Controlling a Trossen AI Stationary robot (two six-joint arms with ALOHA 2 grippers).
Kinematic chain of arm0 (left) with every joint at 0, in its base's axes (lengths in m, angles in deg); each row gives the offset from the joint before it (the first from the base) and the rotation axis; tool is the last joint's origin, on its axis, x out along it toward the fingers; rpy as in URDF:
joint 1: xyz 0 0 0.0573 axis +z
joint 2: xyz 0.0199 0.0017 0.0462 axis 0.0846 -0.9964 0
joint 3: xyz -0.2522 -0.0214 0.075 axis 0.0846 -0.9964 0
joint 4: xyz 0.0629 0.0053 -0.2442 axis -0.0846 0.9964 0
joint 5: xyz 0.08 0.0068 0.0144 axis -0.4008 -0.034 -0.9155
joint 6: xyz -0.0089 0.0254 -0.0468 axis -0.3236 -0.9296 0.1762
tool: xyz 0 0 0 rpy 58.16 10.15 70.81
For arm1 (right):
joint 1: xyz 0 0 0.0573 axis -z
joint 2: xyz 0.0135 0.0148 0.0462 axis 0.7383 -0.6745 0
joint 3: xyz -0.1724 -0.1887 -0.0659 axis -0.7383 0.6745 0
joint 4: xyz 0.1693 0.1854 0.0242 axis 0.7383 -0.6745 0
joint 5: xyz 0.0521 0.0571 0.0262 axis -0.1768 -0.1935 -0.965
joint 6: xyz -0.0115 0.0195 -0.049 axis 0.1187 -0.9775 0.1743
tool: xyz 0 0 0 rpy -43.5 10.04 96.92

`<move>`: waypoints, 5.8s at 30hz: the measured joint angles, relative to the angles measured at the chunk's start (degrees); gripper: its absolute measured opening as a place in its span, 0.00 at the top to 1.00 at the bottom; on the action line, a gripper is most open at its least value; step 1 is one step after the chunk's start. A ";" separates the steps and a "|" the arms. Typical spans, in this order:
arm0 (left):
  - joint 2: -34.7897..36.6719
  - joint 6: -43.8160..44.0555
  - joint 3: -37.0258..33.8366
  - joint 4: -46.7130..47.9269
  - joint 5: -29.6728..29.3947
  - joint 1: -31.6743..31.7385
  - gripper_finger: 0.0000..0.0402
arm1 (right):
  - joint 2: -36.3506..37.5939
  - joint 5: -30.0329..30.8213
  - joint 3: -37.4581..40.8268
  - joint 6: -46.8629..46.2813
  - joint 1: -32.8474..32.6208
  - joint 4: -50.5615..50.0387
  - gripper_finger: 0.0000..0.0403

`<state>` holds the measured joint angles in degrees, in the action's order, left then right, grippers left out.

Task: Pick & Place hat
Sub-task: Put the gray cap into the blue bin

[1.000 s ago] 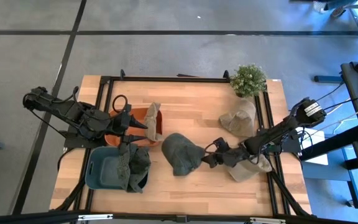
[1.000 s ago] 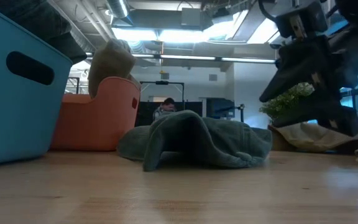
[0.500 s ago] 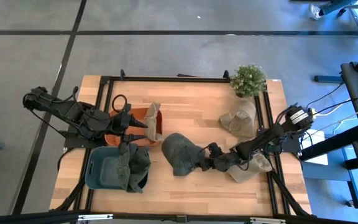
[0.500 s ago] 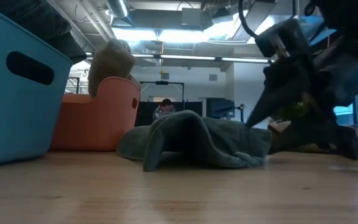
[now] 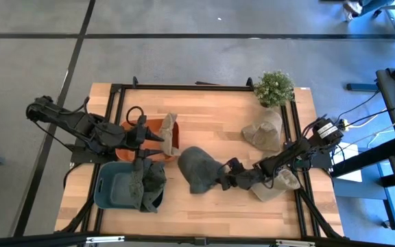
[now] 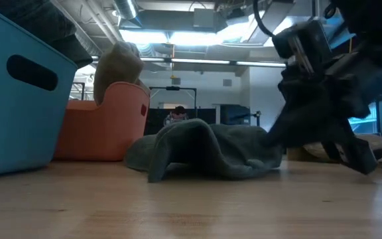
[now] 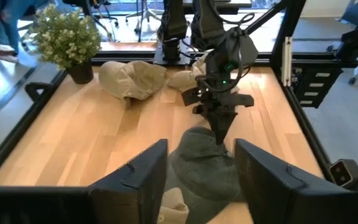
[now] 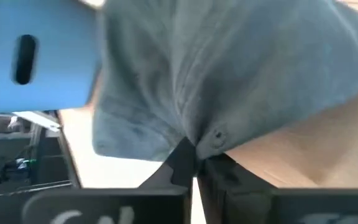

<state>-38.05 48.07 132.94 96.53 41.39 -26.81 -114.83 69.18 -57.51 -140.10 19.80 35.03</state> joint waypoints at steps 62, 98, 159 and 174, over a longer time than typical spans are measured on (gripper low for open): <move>-22.11 -15.23 12.74 -7.09 0.72 4.98 0.56 | 13.70 6.14 -43.58 37.51 11.04 -43.18 0.98; -22.11 -37.22 12.70 -6.80 7.07 4.74 0.56 | 12.76 1.51 -43.54 37.17 11.08 -36.68 0.98; -23.24 -46.36 12.79 -8.59 -10.87 0.57 0.98 | 12.48 -1.85 -43.52 31.74 11.13 -31.33 0.98; -22.96 -42.45 12.70 -8.81 -10.10 0.57 0.99 | 12.50 -3.25 -43.52 33.60 11.08 -33.40 0.98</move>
<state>-61.01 5.62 145.64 87.72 31.29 -26.24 -102.33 65.93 -101.03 -106.50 30.88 1.62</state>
